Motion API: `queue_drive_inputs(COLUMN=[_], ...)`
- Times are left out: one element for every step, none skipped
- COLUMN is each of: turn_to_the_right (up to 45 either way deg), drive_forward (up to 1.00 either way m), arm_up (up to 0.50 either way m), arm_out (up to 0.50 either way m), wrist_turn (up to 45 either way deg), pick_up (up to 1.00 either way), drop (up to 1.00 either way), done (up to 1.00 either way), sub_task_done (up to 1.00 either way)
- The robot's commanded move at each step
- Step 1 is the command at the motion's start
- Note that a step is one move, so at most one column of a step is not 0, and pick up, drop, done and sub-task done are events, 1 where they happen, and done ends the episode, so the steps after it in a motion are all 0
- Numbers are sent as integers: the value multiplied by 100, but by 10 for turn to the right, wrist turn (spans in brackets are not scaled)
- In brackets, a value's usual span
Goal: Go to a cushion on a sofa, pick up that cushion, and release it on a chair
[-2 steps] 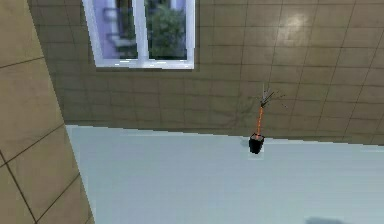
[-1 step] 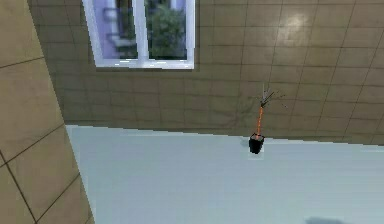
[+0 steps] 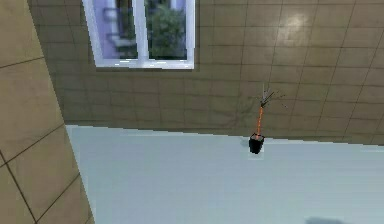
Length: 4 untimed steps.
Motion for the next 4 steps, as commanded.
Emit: queue_drive_inputs(turn_to_the_right=[0,0,0,0], drive_forward=[0,0,0,0], arm_up=[0,0,-32,0], arm_out=[0,0,0,0], wrist_turn=[450,150,0,0], pick_up=[0,0,0,100], drop=[0,0,0,0], done=[0,0,0,0], sub_task_done=[0,0,0,0])
